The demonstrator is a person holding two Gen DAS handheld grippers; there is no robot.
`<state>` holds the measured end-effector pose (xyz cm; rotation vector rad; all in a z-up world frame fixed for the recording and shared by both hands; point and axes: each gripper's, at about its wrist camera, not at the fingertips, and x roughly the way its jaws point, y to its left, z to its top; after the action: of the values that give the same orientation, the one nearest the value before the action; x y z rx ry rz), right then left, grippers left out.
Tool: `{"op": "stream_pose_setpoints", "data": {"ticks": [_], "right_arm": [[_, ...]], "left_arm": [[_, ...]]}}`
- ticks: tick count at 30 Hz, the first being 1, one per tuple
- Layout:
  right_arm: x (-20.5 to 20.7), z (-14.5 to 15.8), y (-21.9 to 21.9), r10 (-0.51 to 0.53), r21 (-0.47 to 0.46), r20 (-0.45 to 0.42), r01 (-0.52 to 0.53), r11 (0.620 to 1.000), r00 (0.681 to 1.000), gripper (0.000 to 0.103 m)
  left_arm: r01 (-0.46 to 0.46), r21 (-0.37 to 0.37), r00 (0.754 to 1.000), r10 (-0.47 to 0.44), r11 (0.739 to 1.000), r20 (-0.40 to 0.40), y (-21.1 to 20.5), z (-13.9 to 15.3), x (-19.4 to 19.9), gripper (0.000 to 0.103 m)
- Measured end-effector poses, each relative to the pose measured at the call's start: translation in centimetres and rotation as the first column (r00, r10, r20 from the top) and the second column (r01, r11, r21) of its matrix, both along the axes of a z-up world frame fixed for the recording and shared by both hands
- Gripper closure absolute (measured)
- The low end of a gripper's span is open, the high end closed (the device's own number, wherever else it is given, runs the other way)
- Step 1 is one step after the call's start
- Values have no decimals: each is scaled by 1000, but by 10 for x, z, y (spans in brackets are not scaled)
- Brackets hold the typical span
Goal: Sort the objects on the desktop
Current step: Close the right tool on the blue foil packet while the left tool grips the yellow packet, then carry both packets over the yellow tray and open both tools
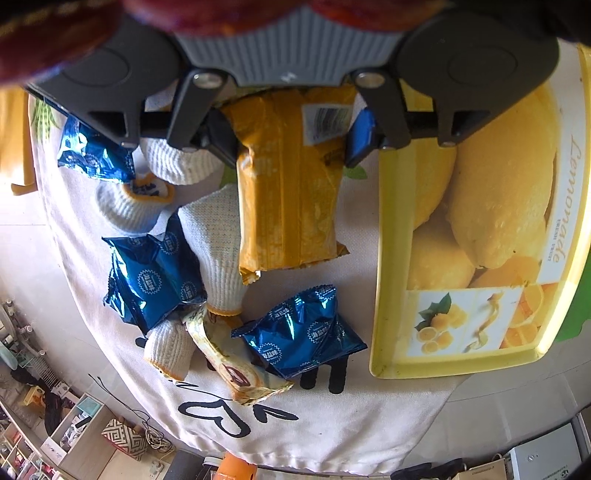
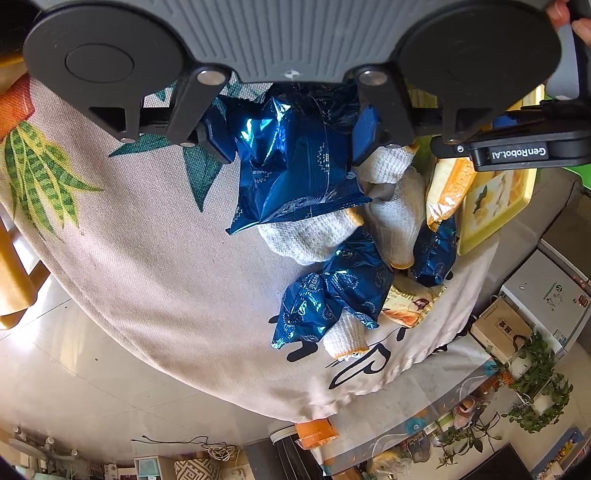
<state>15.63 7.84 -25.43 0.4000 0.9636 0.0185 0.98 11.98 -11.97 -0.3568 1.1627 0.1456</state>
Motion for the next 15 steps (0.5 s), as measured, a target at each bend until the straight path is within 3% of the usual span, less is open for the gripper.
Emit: {"op": "stream_pose_setpoints", "data": {"ticks": [15], "right_arm": [[-21, 31, 6, 9, -8, 56, -9, 1000, 998, 36]], "left_arm": [[-50, -34, 995, 52, 998, 80, 19, 26, -17, 42]]}}
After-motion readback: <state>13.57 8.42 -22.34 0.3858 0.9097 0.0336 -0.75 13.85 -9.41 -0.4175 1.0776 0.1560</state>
